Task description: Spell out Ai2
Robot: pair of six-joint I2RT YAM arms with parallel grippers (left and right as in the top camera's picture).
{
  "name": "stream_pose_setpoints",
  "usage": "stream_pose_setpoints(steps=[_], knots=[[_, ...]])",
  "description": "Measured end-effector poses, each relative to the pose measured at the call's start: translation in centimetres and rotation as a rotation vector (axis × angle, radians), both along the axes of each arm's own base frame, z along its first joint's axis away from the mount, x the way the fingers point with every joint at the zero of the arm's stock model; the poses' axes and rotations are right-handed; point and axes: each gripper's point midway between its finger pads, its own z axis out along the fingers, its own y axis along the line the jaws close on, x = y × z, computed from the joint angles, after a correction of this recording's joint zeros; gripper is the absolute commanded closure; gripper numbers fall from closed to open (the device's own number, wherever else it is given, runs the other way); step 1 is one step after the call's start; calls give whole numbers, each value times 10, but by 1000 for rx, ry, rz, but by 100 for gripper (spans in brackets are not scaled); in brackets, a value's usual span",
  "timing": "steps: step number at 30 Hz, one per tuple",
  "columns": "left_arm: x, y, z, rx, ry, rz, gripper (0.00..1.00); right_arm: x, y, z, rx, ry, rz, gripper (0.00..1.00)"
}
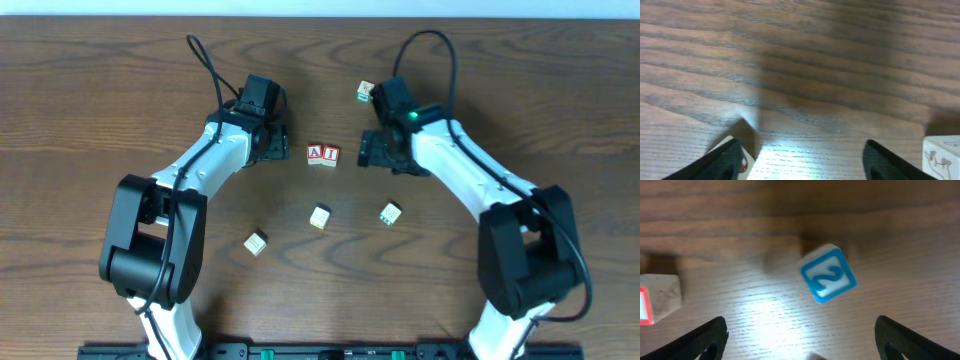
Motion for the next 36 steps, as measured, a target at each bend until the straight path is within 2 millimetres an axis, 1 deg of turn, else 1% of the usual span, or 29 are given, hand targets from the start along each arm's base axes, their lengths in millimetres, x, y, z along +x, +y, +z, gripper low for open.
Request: stream_pose_setpoints(steps=[1, 3, 5, 7, 8, 10, 12, 13, 15, 18, 23, 27, 36], knots=[[-1, 1, 0, 2, 6, 2, 14, 2, 3, 1, -8, -3, 2, 7], [-6, 3, 0, 8, 24, 3, 4, 4, 7, 1, -14, -5, 0, 7], [-10, 8, 2, 11, 37, 12, 5, 5, 8, -2, -17, -3, -7, 7], [-8, 14, 12, 8, 26, 29, 4, 5, 7, -7, -24, 6, -11, 7], [-4, 18, 20, 2, 6, 41, 4, 5, 7, -10, -28, 9, -12, 7], [8, 29, 47, -15, -63, 73, 5, 6, 11, -12, -28, 7, -6, 7], [15, 40, 71, -28, -123, 97, 5, 6, 15, -12, -25, -2, 4, 7], [17, 45, 81, -30, -147, 108, 5, 6, 18, -12, -24, -4, 10, 7], [19, 53, 91, -26, -172, 123, 5, 7, 21, -12, -18, -10, 16, 7], [20, 60, 91, -11, -176, 139, 4, 10, 25, -11, -9, -27, 20, 6], [30, 60, 97, -15, -222, 143, 5, 12, 28, -10, -3, -38, 24, 5], [29, 62, 97, -8, -218, 146, 4, 10, 27, -11, -8, -30, 24, 4], [29, 62, 97, -5, -218, 140, 5, 14, 29, -10, 0, -46, 24, 2]])
